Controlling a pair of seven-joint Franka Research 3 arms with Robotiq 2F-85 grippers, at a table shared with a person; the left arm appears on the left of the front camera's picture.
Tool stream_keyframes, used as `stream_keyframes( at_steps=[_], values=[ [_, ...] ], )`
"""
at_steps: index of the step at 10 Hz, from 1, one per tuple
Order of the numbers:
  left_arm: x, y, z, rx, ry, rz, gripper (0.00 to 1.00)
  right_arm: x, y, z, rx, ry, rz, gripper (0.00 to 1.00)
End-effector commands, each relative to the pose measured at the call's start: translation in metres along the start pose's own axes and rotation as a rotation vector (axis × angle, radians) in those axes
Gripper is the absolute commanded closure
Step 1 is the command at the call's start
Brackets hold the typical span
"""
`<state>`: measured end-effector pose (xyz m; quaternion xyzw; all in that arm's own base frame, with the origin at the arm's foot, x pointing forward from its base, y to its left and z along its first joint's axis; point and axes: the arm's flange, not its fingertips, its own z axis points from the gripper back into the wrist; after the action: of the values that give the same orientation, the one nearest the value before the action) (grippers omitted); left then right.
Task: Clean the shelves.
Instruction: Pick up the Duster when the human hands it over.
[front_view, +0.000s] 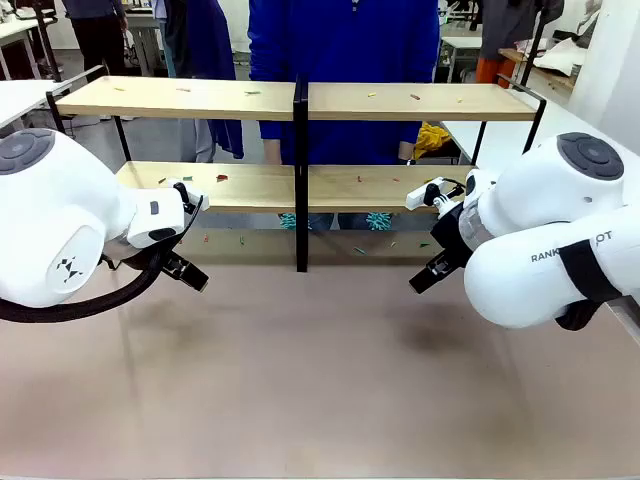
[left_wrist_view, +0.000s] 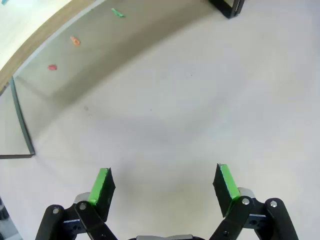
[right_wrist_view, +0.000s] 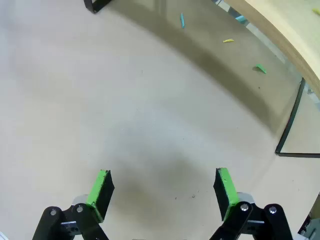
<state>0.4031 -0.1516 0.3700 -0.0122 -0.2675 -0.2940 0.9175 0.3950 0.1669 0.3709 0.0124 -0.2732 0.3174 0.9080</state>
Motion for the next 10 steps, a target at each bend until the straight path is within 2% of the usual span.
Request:
stream_keyframes(
  at_steps=[1,10],
  values=[
    [0.0001,0.0,0.0001,0.0,0.0,0.0,0.0,0.0,0.0,0.0,0.0,0.0,0.0,0.0],
    [0.0001,0.0,0.0001,0.0,0.0,0.0,0.0,0.0,0.0,0.0,0.0,0.0,0.0,0.0]
  ],
)
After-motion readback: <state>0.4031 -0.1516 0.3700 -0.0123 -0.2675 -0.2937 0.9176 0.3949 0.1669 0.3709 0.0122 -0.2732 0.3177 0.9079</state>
